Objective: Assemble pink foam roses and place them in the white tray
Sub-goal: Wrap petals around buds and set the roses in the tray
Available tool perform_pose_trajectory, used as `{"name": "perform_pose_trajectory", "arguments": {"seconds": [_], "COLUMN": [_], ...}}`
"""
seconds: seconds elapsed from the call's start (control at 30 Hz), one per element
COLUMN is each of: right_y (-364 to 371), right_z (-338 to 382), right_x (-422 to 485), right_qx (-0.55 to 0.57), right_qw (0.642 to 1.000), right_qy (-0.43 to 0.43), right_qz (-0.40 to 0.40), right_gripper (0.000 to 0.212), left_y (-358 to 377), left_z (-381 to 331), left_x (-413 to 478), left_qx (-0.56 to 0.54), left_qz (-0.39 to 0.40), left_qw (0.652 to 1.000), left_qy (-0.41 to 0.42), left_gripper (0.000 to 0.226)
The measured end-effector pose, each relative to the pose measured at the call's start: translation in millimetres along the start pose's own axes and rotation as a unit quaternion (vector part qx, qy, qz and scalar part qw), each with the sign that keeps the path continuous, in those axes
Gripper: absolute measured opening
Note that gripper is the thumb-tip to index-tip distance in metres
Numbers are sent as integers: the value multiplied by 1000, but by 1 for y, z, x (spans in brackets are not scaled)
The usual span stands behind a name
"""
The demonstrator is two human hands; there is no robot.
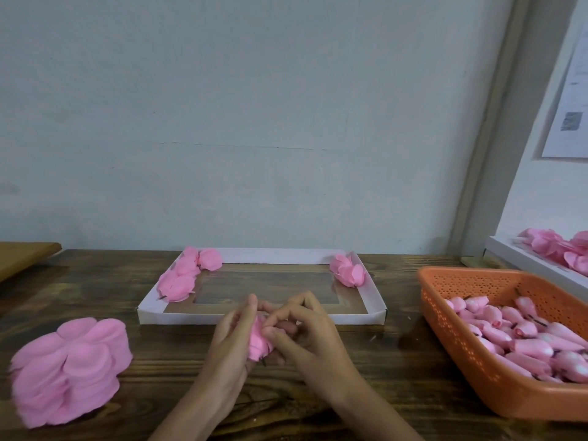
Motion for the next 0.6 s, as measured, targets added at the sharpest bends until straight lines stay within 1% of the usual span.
{"name": "perform_pose_trajectory", "arguments": {"seconds": [0.07, 0.2, 0.33, 0.4, 0.43, 0.5, 0.57, 0.6], "right_y": [0, 3, 3, 2, 2, -1, -4, -6], "right_z": [-1, -1, -3, -2, -1, 1, 4, 4], "right_x": [1, 0, -1, -1, -1, -2, -2, -2], "right_qx": [40, 71, 112, 103, 81, -24, -125, -146], "right_qw": [999, 997, 994, 994, 997, 998, 985, 979], "right_qy": [14, 6, 19, 26, 19, -19, -67, -83], "right_qz": [4, 4, 4, 2, -6, -48, -94, -111], "right_gripper": [1, 3, 4, 4, 4, 10, 19, 22], "left_y": [1, 1, -1, -1, -1, 1, 3, 5], "left_z": [-1, -1, 5, 7, 7, 5, 1, -1], "left_x": [0, -2, -4, -4, -5, -6, -7, -7], "left_qx": [-13, 3, 18, 12, 4, -9, -11, -10], "left_qz": [6, 33, 29, 34, 42, 65, 102, 124], "left_qw": [1000, 999, 999, 999, 998, 997, 994, 991], "left_qy": [-1, -6, -23, -30, -36, -47, -45, -42], "left_gripper": [40, 41, 65, 67, 66, 64, 54, 50]}}
Point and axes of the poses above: each hand's wrist, its own x-axis towards the middle knuckle, its own y-axis out of the palm, z = x × y, the point moved 3 cm from there along x, towards the middle knuckle, and after that the axes turned 1 degree about -y, right-handed, at the moved point
